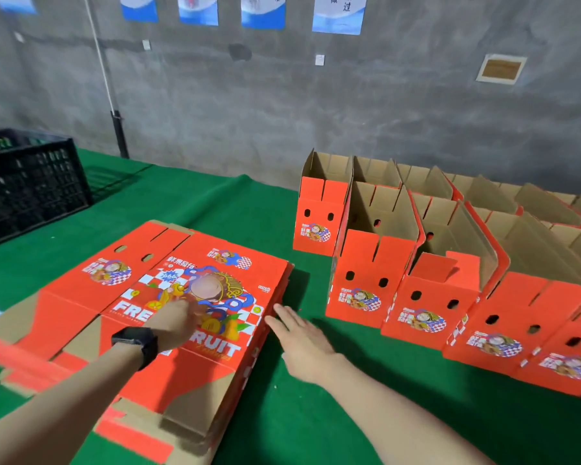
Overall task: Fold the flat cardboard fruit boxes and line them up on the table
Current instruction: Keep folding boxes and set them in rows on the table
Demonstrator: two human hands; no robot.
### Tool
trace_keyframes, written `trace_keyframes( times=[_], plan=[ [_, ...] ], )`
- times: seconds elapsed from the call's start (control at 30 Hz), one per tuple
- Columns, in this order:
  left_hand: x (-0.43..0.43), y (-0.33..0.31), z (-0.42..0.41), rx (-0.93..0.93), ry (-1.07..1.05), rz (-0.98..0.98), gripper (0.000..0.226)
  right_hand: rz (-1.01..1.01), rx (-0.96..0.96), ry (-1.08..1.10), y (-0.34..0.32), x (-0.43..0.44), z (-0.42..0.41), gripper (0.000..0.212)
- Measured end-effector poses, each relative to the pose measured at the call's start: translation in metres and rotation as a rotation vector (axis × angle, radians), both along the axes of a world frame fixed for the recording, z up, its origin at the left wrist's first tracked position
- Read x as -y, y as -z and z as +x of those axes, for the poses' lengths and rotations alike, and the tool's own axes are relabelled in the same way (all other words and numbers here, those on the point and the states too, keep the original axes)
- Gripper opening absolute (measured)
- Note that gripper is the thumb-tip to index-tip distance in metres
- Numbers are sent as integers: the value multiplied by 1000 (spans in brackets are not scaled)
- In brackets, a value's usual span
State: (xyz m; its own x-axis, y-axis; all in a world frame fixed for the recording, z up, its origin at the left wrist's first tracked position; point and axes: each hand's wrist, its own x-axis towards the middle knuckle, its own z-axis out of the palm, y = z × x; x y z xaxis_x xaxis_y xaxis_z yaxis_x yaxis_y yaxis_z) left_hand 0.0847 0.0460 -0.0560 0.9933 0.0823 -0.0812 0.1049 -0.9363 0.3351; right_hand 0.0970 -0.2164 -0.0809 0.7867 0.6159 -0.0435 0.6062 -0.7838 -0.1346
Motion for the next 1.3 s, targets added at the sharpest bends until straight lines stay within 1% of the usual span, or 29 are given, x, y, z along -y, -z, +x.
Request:
trace_keyframes(
  times=[0.07,0.13,0.2,0.27,0.37,0.47,0.53,0.6,0.67,0.73,0.8,0.83,0.87,0.9,0.93,1.0,1.03,1.07,1.17,1.23,1.3],
  plan=[
    [-1,1,-9,8,13,22,35,-28,-1,-162,1,-39,-12,100],
    [-2,5,-18,7,28,48,35,-98,13,-243,3,-65,-21,106],
    [-3,8,-28,10,40,65,34,-163,18,-239,6,-77,-28,104],
    [-4,10,-38,5,45,49,35,-181,22,-215,9,-79,-33,99],
    [-3,12,-54,-23,101,22,40,-128,28,-205,13,-72,-39,90],
    [0,13,-68,-44,144,4,41,-109,-6,-208,12,-59,-41,85],
    [2,12,-77,-26,163,17,39,-118,-4,-235,9,-46,-44,83],
    [7,6,-83,23,175,18,35,-88,38,-256,3,-33,-46,79],
    [13,-7,-88,121,191,12,30,10,86,-235,-8,-17,-50,75],
    [19,-26,-96,276,190,-25,23,133,104,-196,-25,3,-54,73],
    [25,-48,-105,435,132,-90,19,279,79,-124,-49,24,-57,69],
    [28,-59,-109,505,102,-107,18,362,72,-72,-60,36,-57,61],
    [33,-70,-113,562,75,-121,19,482,22,1,-74,47,-58,48],
    [40,-82,-116,603,58,-148,23,604,-7,67,-84,59,-59,37],
    [48,-95,-120,629,46,-202,30,700,-9,135,-96,69,-62,31],
    [68,-125,-129,706,37,-335,46,890,-91,185,-113,82,-66,26],
    [78,-142,-133,780,48,-372,50,988,-135,207,-118,87,-68,20],
    [88,-159,-136,867,75,-367,50,1087,-158,228,-126,92,-72,16],
    [112,-199,-139,1041,172,-213,36,1307,-121,308,-136,104,-73,18],
    [125,-212,-134,1092,201,-131,32,1422,-183,354,-139,113,-76,15],
    [135,-217,-126,1084,247,-100,35,1531,-236,400,-140,126,-81,13]
  ],
)
